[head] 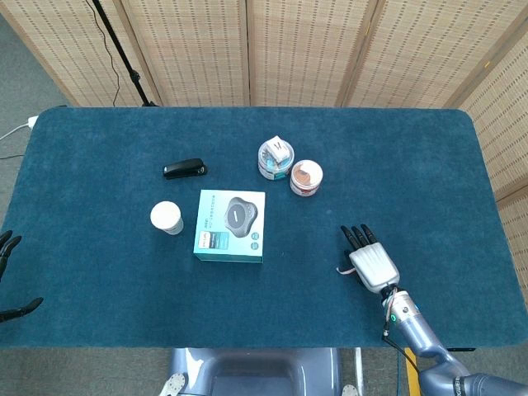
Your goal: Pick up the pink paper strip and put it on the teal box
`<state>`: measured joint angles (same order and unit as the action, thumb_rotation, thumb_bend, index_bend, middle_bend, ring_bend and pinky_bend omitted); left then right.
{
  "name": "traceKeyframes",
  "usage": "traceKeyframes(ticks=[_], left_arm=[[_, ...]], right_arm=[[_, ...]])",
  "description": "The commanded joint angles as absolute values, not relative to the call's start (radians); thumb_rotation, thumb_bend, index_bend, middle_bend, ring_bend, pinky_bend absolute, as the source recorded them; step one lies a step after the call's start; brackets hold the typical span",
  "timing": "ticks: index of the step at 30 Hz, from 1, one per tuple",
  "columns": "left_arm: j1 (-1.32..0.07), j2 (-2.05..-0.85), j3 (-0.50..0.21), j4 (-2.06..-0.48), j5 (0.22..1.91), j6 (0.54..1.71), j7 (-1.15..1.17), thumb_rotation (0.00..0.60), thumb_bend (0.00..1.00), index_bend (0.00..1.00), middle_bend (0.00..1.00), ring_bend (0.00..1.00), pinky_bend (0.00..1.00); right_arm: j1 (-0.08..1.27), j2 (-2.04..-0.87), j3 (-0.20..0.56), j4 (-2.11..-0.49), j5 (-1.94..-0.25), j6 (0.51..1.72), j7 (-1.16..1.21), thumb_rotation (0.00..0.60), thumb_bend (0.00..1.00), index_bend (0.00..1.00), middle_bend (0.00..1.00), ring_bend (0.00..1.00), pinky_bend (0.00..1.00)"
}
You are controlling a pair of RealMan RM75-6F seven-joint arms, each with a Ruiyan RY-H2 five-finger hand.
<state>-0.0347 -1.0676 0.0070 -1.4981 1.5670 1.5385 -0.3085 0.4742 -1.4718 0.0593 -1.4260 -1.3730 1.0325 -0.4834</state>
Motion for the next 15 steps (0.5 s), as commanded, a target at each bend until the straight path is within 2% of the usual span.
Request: traceKeyframes(ticks=[1, 15], left_arm=[[-0.035, -1.068, 0.008, -1.498, 1.569, 1.538, -0.308, 0.6, 0.0, 0.0, 0.0, 0.0, 0.0], [-0.037, -1.067, 0.009, -1.502, 1.568, 1.532, -0.305, 0.6, 0.0, 0.0, 0.0, 0.0, 0.0]], right_arm=[[0.475, -1.473, 0.058, -1.42, -1.371, 1.034, -0.479, 0.6, 0.41, 0.51, 0.0, 0.0, 0.0], [0.483, -1.474, 0.051, -1.409, -1.364, 1.031, -0.46, 0.6, 0.45, 0.53, 0.0, 0.0, 0.0]])
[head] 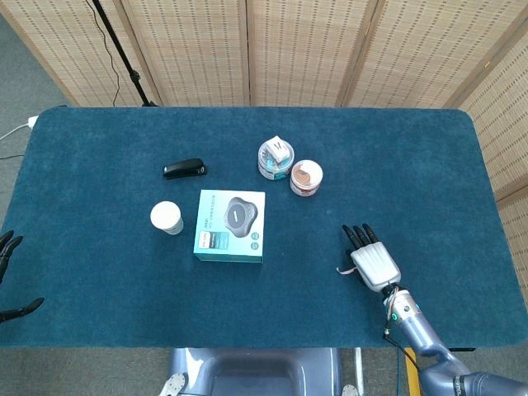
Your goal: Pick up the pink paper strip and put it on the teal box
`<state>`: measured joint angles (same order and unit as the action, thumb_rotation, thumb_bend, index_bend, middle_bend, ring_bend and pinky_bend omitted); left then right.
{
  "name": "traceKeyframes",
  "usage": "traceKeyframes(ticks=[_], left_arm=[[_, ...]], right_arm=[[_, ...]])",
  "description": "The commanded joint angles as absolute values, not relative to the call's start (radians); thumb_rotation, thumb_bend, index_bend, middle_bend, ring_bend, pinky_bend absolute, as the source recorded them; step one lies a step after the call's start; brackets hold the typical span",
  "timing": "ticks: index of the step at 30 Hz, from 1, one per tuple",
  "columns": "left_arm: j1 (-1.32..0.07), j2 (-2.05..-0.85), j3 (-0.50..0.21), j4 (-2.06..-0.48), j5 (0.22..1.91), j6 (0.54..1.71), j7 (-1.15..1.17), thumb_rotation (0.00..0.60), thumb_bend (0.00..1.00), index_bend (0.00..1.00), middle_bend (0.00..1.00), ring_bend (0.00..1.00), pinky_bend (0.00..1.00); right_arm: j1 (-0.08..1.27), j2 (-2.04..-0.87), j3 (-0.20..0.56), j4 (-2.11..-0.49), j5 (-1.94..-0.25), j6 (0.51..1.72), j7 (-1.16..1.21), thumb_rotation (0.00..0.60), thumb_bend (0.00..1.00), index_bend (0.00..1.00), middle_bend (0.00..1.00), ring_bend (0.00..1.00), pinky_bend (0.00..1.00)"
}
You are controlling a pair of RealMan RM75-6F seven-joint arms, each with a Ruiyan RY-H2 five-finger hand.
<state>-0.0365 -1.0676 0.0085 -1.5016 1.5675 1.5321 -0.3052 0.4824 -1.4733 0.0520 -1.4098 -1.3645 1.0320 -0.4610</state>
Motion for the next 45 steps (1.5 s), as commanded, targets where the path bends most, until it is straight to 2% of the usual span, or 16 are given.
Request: traceKeyframes(ticks=[1, 31, 45], left_arm=[[-0.037, -1.067, 0.009, -1.502, 1.567, 1.531, -0.305, 0.6, 0.0, 0.0, 0.0, 0.0, 0.0], [-0.038, -1.066, 0.01, -1.503, 1.566, 1.526, -0.306, 0.6, 0.0, 0.0, 0.0, 0.0, 0.0], [-0.039, -1.067, 0.01, -1.505, 1.568, 1.526, -0.303, 0.6, 0.0, 0.0, 0.0, 0.0, 0.0]], right_arm=[[0.484, -1.474, 0.051, -1.408, -1.364, 1.031, -0.46, 0.6, 0.45, 0.53, 0.0, 0.0, 0.0], [0.488, -1.479, 0.041, -1.395, -1.356, 1.042, -0.442, 0.6, 0.47, 0.57, 0.0, 0.0, 0.0], [0.486, -1.409, 0.079, -1.495, -1.422, 1.145, -0.417, 0.6, 0.49, 0.58, 0.0, 0.0, 0.0]])
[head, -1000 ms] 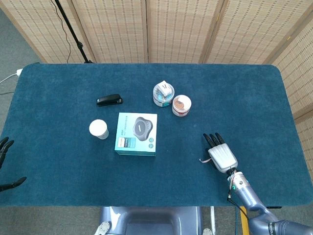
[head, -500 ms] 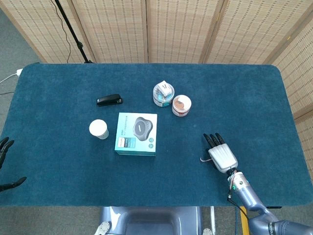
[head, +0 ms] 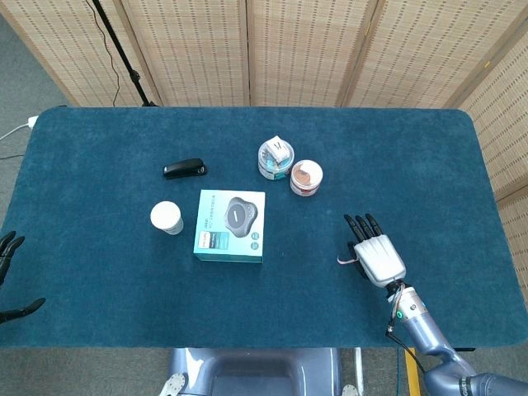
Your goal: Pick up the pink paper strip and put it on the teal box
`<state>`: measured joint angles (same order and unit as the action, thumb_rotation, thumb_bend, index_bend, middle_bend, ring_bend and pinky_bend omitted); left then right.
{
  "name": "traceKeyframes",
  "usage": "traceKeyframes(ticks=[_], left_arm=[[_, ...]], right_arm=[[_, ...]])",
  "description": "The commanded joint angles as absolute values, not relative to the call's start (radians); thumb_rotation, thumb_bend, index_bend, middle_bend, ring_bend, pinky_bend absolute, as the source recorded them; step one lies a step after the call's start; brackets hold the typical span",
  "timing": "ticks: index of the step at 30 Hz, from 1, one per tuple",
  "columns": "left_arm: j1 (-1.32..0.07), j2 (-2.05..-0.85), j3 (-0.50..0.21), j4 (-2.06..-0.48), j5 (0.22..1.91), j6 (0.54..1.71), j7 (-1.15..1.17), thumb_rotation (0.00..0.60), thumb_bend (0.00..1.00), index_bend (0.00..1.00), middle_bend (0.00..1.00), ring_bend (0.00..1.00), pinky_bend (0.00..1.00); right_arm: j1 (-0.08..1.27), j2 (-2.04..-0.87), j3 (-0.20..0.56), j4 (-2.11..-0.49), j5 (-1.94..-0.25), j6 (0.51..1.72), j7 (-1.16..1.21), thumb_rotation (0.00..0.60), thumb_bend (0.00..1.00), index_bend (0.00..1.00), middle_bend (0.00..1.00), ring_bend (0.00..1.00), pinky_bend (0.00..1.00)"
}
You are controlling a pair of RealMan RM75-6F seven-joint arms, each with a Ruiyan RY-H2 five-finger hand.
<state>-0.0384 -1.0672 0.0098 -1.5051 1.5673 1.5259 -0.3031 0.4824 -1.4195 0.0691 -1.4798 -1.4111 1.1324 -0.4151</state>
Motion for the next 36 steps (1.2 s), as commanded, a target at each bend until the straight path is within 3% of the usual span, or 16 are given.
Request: traceKeyframes(ticks=[1, 21, 36], left_arm=[[-0.039, -1.066, 0.011, -1.506, 1.569, 1.525, -0.304, 0.6, 0.0, 0.0, 0.0, 0.0, 0.0], [-0.03, -1.057, 0.016, -1.501, 1.58, 1.545, -0.341, 0.6, 0.0, 0.0, 0.0, 0.0, 0.0], [-0.03, -1.047, 0.016, -1.496, 1.577, 1.542, -0.373, 0.6, 0.0, 0.0, 0.0, 0.0, 0.0]], right_arm=[[0.489, -1.405, 0.083, -1.502, -1.427, 1.15, -0.42, 0.6, 0.49, 0.58, 0.0, 0.0, 0.0], [0.681, -1.418, 0.242, -1.704, -1.346, 1.084, -0.76, 0.6, 0.5, 0.59, 0.0, 0.0, 0.0], [0.806, -1.586, 0.261, -1.564, -1.395, 1.088, -0.872, 0.6, 0.51, 0.62, 0.0, 0.0, 0.0]])
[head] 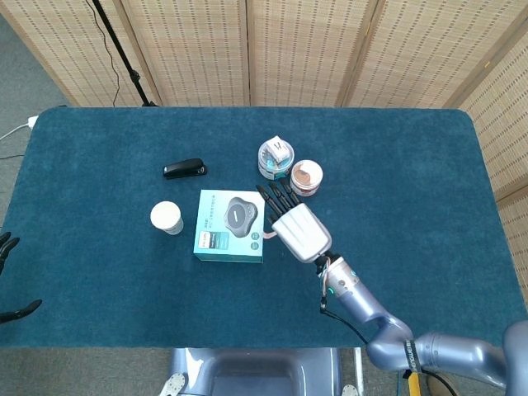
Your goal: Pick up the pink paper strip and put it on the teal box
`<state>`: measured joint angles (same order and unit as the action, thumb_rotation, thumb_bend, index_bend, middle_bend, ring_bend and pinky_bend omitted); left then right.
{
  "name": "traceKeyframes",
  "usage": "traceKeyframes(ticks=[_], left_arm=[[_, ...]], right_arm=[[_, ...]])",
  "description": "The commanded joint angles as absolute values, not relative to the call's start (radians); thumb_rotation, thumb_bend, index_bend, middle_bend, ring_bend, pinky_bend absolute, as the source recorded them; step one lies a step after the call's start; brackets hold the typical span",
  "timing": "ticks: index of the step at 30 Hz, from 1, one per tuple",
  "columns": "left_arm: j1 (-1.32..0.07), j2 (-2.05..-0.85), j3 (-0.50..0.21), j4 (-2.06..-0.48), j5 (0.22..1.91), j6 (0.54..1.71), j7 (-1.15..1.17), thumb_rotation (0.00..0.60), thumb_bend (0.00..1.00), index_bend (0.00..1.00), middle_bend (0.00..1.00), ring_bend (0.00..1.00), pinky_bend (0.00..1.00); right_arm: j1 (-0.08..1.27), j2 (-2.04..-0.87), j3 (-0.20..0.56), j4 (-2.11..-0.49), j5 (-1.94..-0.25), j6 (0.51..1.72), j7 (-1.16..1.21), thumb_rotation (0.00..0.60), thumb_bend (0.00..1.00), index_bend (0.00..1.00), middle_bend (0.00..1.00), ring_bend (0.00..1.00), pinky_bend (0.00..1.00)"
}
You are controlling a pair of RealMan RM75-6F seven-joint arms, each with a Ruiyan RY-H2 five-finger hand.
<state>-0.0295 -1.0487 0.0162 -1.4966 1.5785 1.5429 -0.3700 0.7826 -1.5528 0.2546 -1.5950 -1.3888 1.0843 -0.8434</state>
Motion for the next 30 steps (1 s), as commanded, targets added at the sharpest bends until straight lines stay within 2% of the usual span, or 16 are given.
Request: traceKeyframes(ticks=[1, 15, 30], left_arm=[[-0.03, -1.047, 0.015, -1.496, 1.577, 1.542, -0.375, 0.6, 0.0, 0.0, 0.0, 0.0, 0.0], [-0.029, -1.034, 0.02, -1.487, 1.585, 1.543, -0.415, 0.6, 0.0, 0.0, 0.0, 0.0, 0.0], [-0.029, -1.024, 0.023, -1.479, 1.583, 1.538, -0.453, 0.6, 0.0, 0.0, 0.0, 0.0, 0.0]], right_arm=[[0.813, -1.595, 0.263, -1.555, -1.394, 1.088, -0.882, 0.6, 0.51, 0.63, 0.0, 0.0, 0.0], [0.901, -1.786, 0.291, -1.425, -1.37, 1.147, -1.126, 0.6, 0.52, 0.63, 0.0, 0.0, 0.0], [0.953, -1.912, 0.251, -1.27, -1.387, 1.156, -1.28, 0.6, 0.54, 0.63, 0.0, 0.0, 0.0]])
